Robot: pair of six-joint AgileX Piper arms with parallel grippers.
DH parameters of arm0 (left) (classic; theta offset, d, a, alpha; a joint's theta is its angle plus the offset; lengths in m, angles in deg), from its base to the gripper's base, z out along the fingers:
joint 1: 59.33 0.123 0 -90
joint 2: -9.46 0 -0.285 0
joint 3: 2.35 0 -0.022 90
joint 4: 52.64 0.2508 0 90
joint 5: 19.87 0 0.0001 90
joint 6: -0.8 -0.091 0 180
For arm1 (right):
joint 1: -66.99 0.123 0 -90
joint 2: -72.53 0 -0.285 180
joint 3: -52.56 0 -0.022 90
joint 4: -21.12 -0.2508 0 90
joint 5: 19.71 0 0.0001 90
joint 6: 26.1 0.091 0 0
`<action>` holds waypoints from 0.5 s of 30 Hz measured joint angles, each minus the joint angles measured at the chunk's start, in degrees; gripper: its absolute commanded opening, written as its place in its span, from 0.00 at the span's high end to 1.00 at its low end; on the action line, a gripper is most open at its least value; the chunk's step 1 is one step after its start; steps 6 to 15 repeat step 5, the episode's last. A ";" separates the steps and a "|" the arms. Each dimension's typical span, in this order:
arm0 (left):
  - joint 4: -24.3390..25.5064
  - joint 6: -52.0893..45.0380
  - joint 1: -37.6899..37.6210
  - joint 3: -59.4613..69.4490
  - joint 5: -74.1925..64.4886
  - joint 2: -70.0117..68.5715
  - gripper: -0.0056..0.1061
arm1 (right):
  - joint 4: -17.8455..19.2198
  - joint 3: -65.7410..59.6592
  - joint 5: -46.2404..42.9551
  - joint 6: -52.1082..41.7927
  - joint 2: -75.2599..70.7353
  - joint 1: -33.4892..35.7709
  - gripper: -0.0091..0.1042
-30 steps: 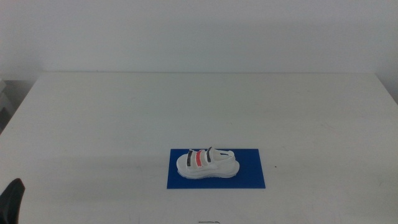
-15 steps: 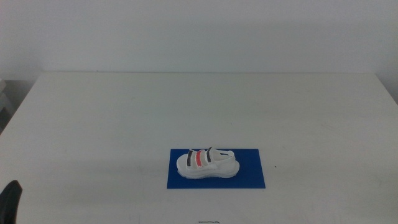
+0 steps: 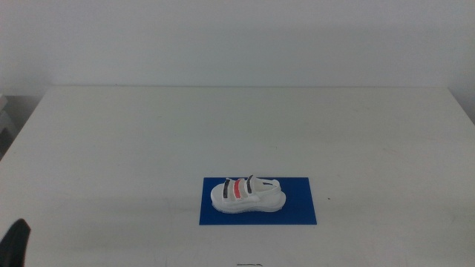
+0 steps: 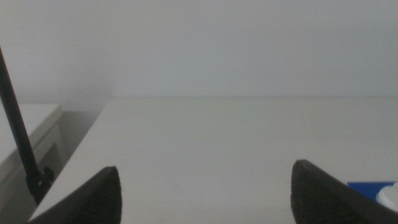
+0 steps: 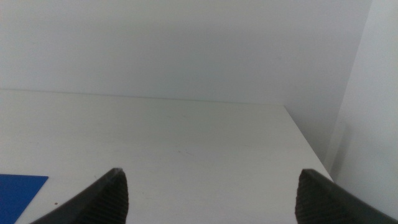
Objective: Use one arm to grab the shoe from the table and place it on the mat.
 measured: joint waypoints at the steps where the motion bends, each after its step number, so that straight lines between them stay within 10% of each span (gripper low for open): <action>1: 0.00 0.00 0.00 0.57 0.30 0.00 0.11 | 0.00 0.00 0.00 0.00 0.00 0.00 0.09; 15: -0.04 0.00 0.00 2.23 0.55 0.00 0.11 | 0.00 0.00 0.00 0.00 0.00 0.00 0.09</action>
